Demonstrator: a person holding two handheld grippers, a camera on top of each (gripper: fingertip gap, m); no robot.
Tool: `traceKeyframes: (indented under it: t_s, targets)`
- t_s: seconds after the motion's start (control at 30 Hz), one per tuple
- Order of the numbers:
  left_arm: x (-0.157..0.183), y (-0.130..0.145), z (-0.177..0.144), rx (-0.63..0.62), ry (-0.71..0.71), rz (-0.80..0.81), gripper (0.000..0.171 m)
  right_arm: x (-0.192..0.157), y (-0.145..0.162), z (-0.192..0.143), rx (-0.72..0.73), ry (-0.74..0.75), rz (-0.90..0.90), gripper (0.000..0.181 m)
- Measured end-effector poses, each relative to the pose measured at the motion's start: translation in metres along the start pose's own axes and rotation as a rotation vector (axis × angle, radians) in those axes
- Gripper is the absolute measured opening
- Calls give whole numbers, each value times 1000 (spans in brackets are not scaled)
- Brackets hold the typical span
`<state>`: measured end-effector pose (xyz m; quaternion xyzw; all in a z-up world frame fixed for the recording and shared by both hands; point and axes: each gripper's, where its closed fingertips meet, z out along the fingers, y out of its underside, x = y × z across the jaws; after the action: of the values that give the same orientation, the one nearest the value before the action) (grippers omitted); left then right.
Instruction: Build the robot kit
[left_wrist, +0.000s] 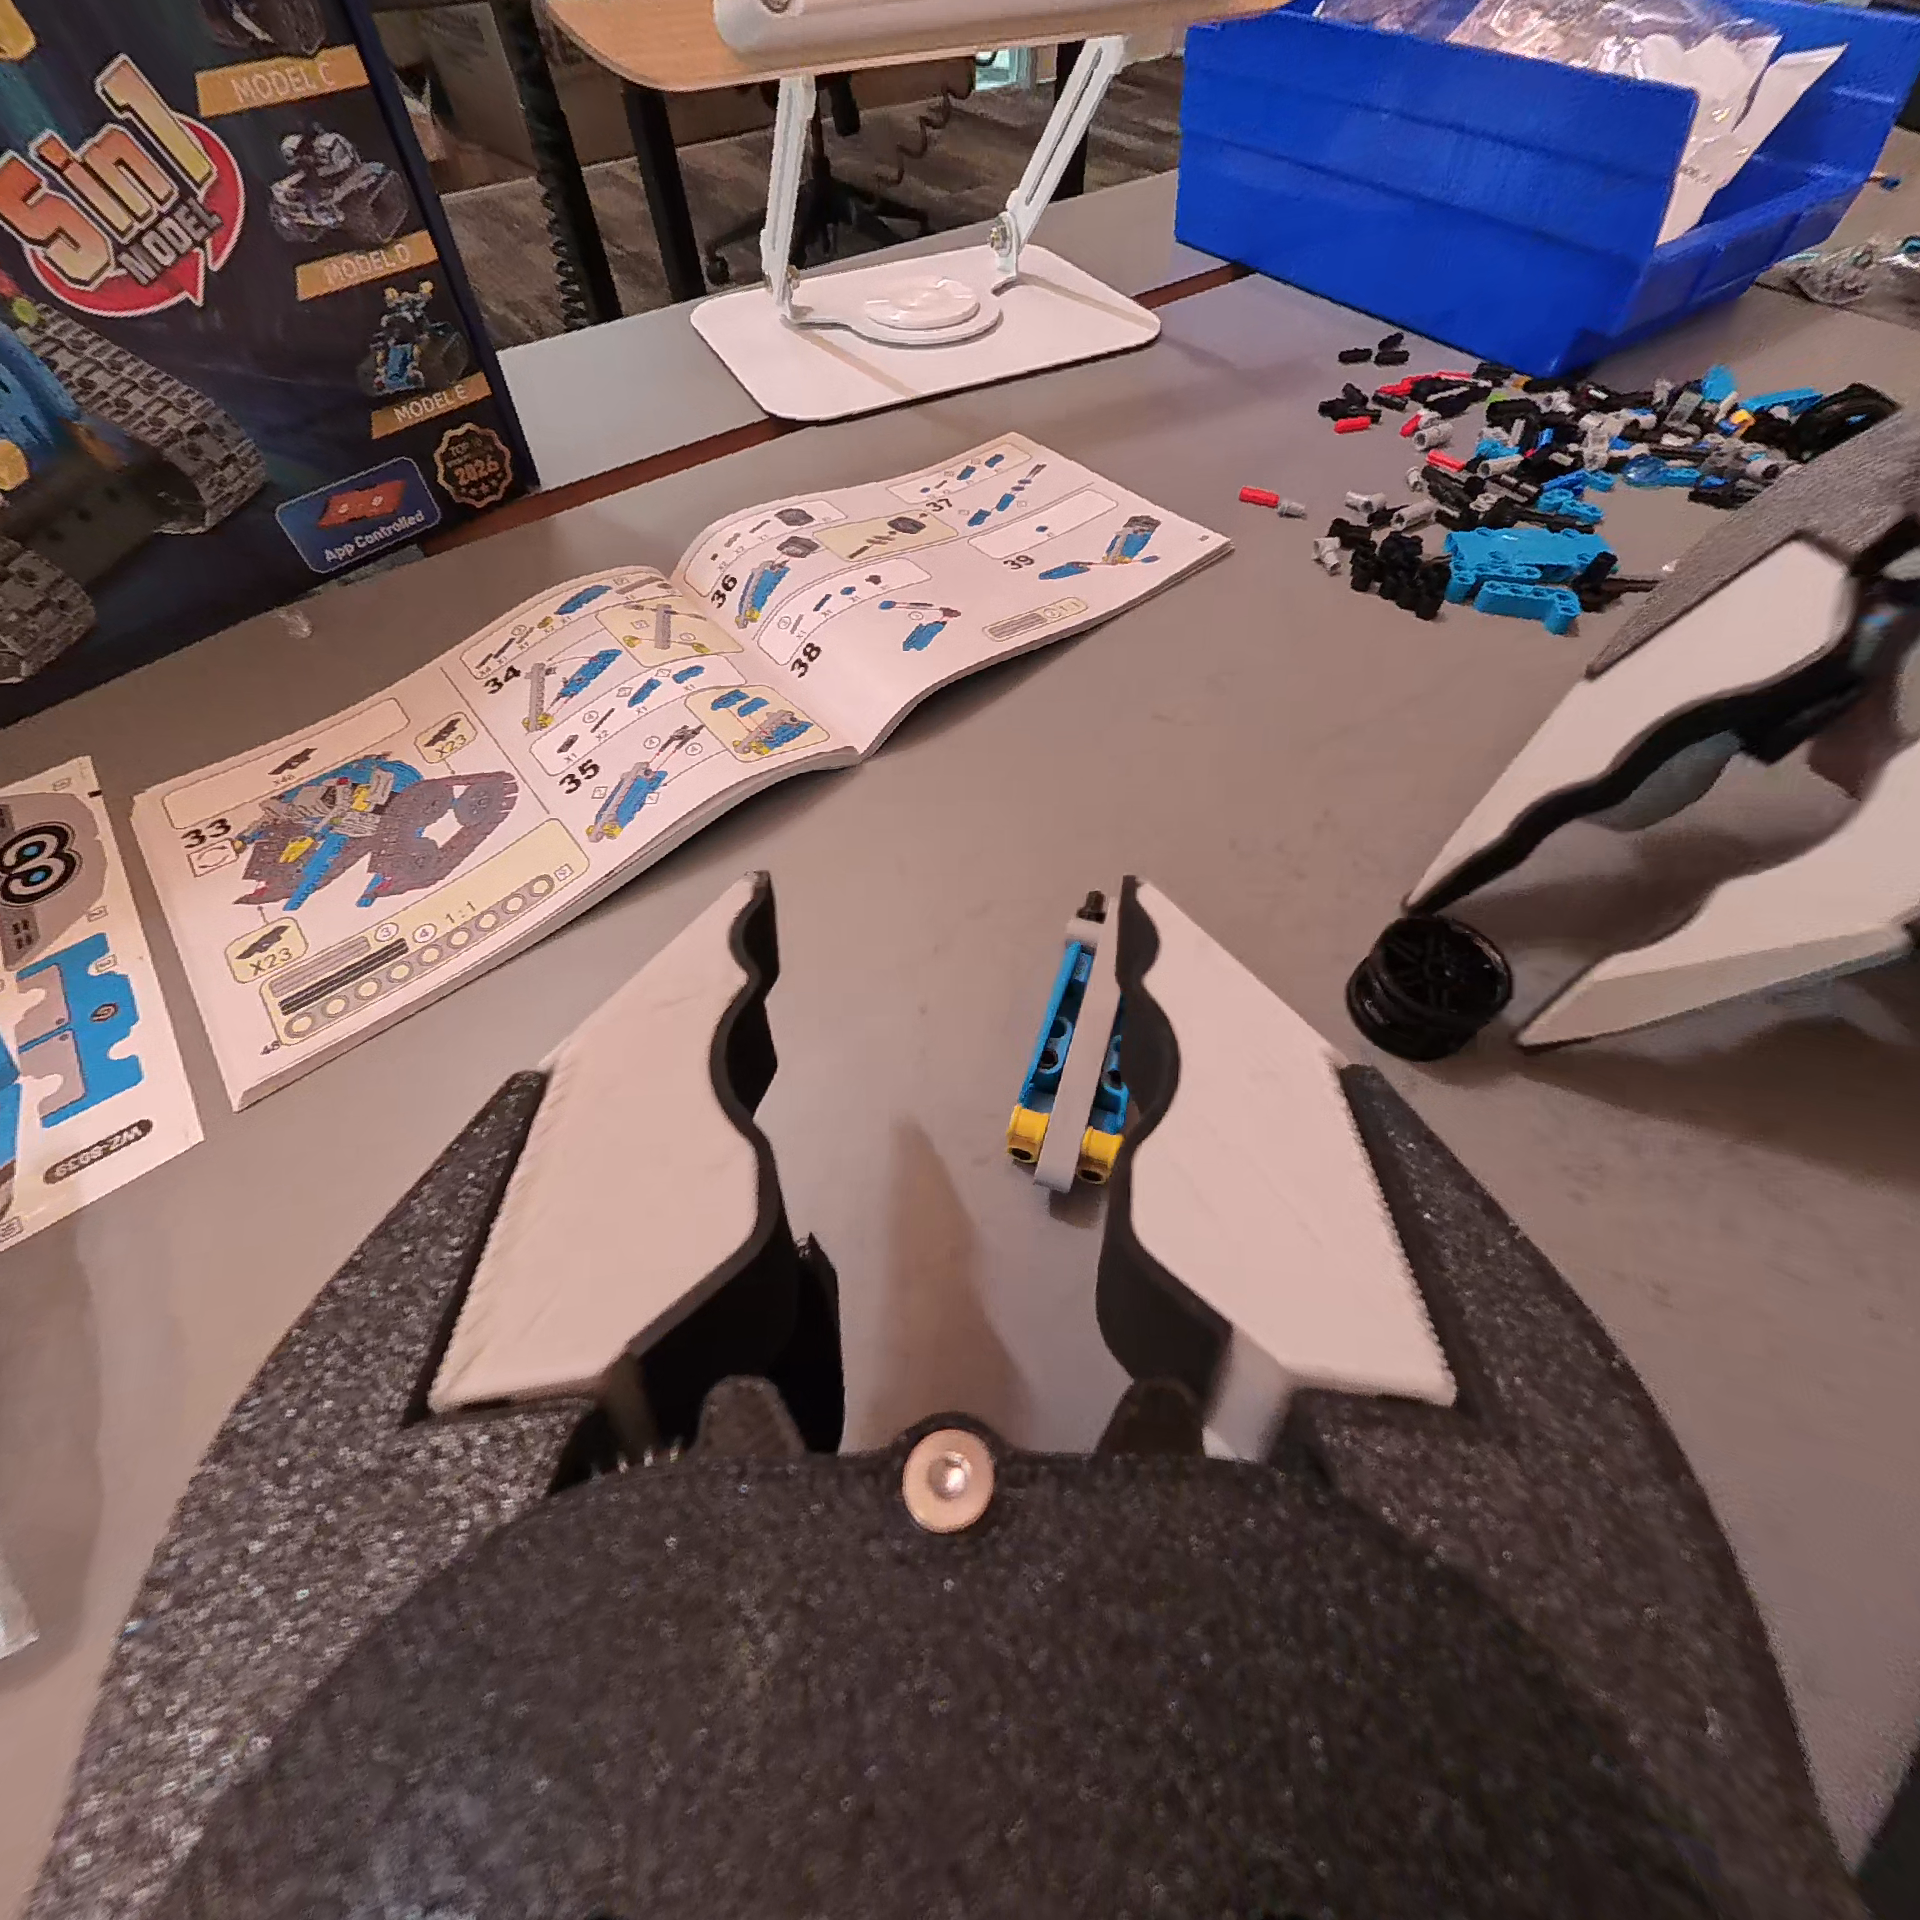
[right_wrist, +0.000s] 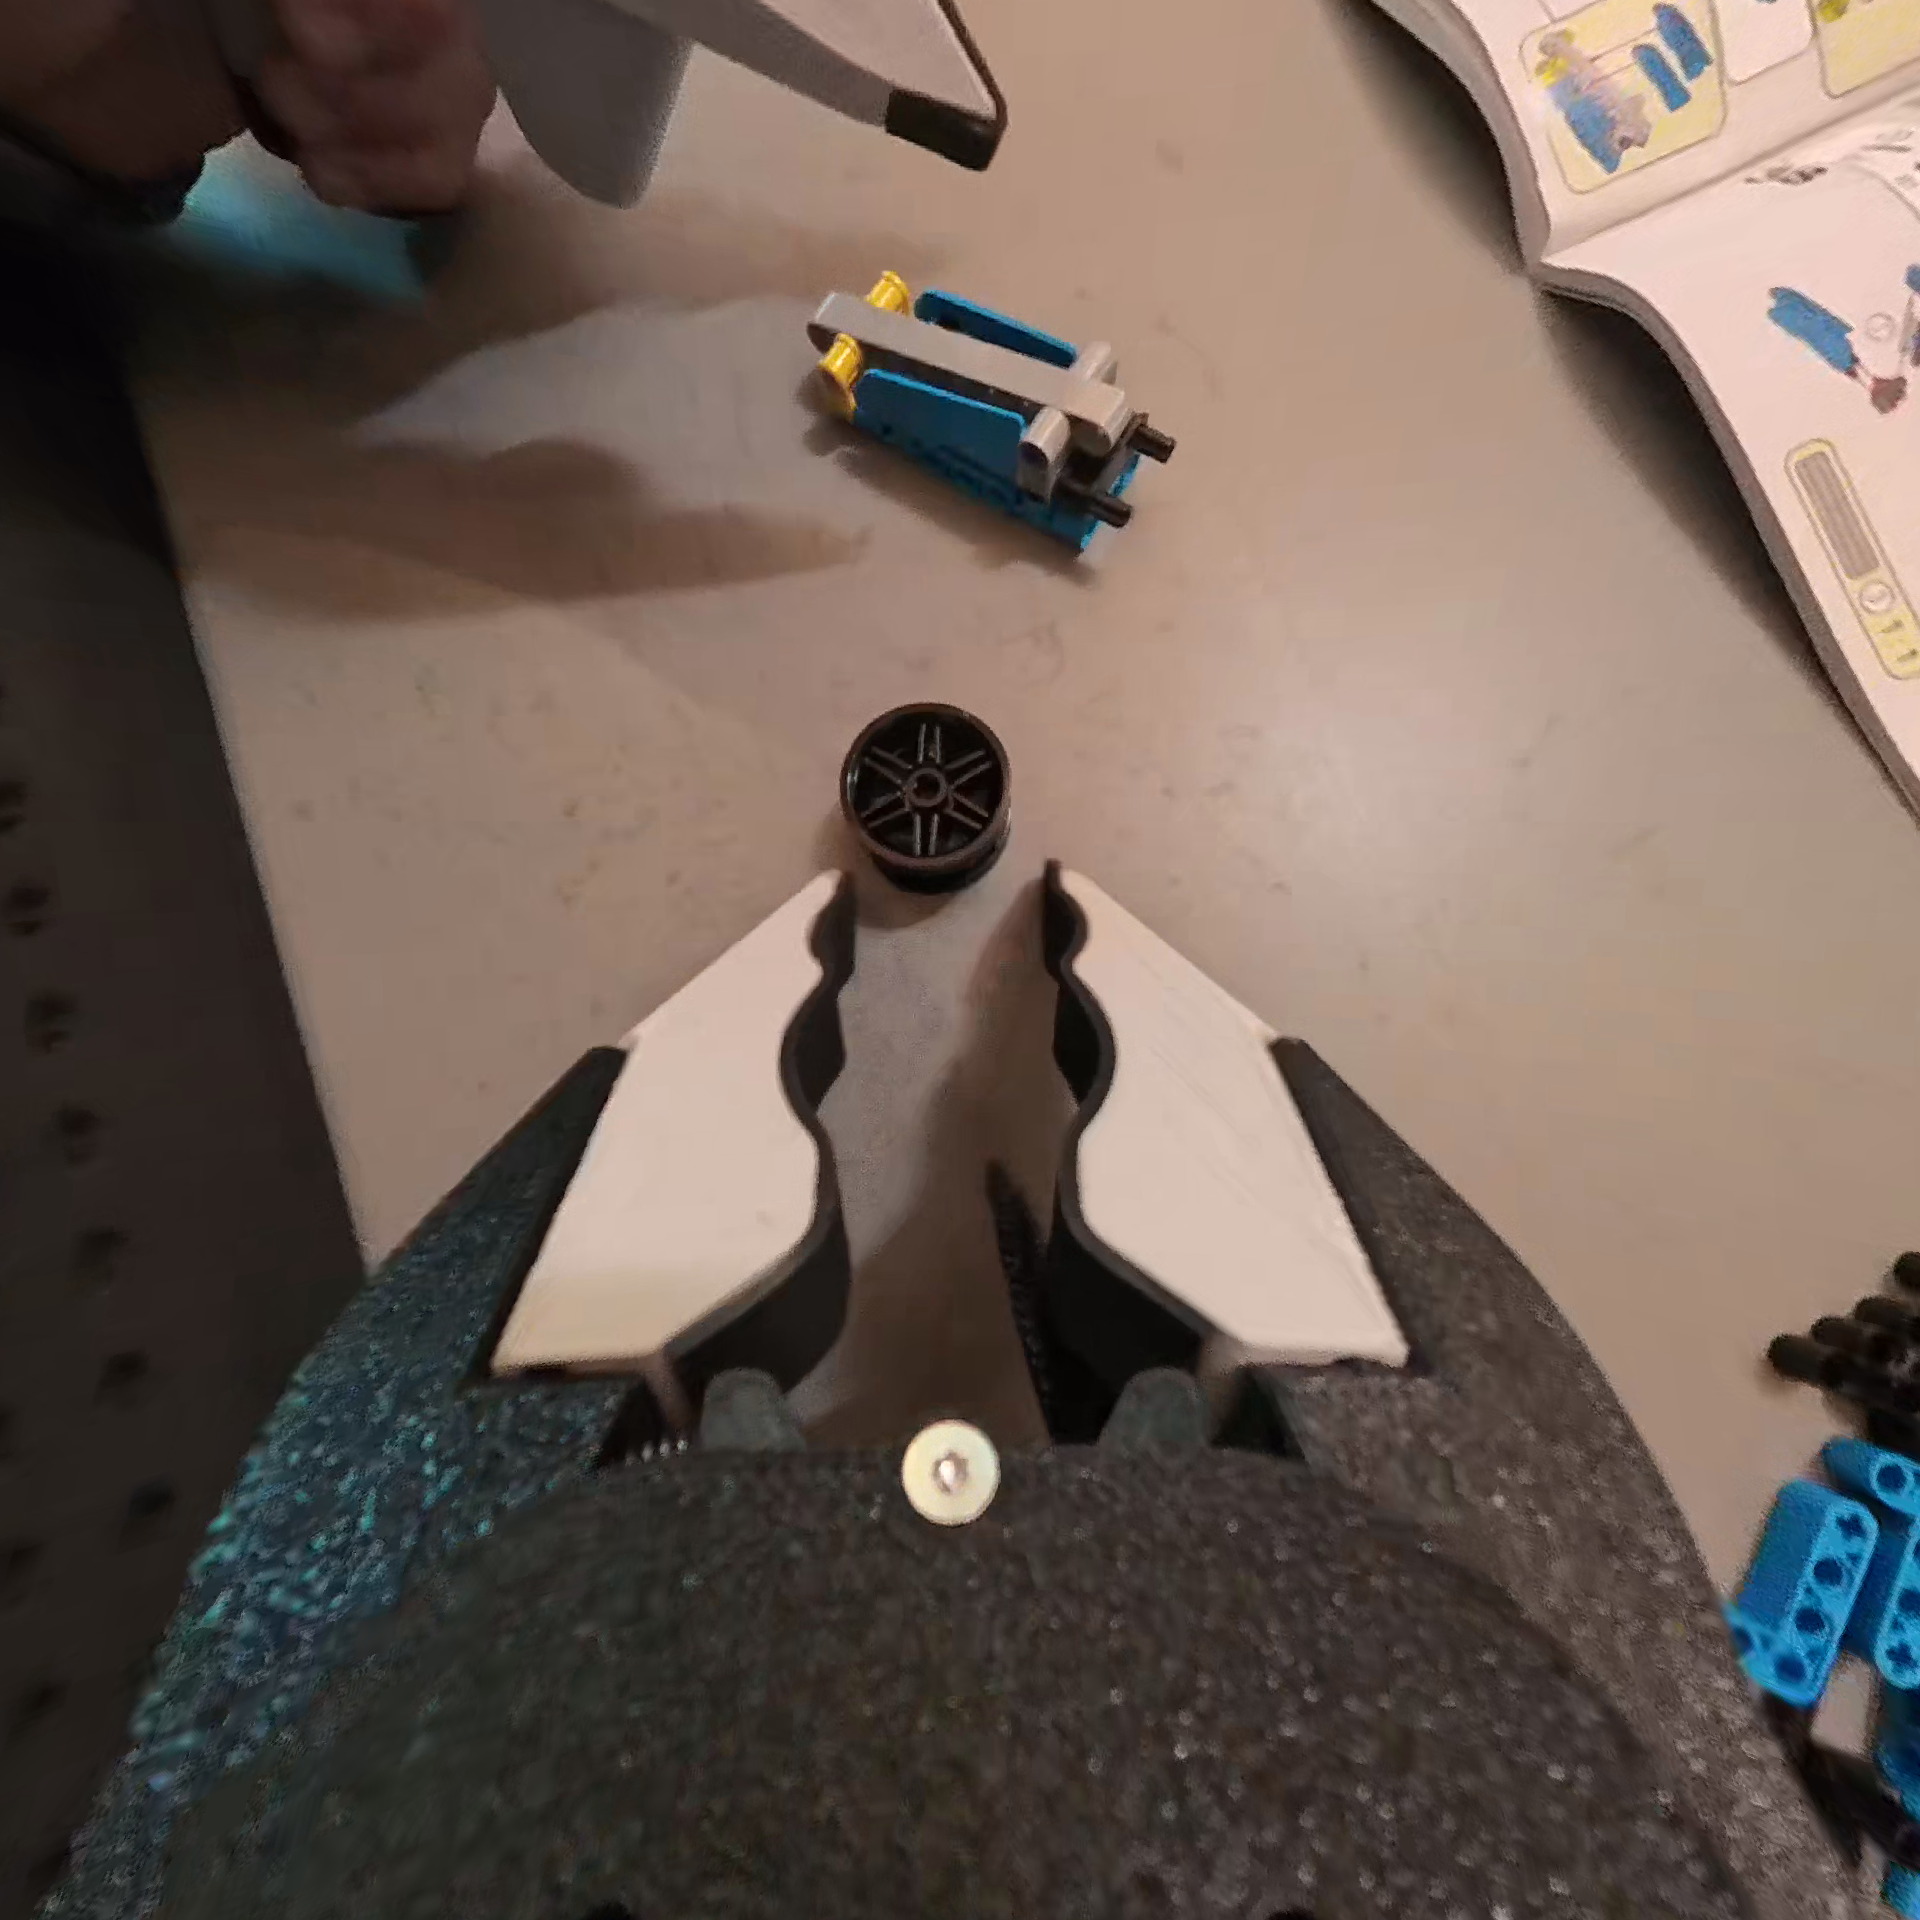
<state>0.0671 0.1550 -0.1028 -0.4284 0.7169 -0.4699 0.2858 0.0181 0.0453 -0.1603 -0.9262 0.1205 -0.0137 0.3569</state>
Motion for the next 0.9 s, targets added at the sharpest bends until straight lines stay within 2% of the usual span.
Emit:
traceKeyframes:
  t_s: [0.1, 0.2, 0.3, 0.4, 0.47, 0.6, 0.73, 0.9]
  targets:
    - [-4, 0, -1, 6, -12, -12, 66, -1, 0, -30, 65, -4, 80, 40]
    - [-8, 0, -2, 10, -15, -37, 65, 19, 21, -100, 136, 147, 158, 39]
    - [-9, -1, -2, 13, -14, -51, 65, 50, 86, -176, 95, 372, 269, 28]
    - [-9, -4, -2, 27, -16, -52, 65, 62, 160, -215, -18, 490, 399, 26]
    - [-8, -8, -2, 43, -17, -50, 65, 62, 181, -219, -17, 506, 451, 29]
    - [-7, -7, 0, 36, -18, -43, 66, 76, 170, -200, 73, 500, 457, 37]
    - [-9, -7, -1, 38, -28, -38, 65, 97, 167, -177, 51, 447, 464, 38]
    - [-10, -6, -1, 33, -25, -48, 65, 104, 169, -169, 23, 417, 463, 39]
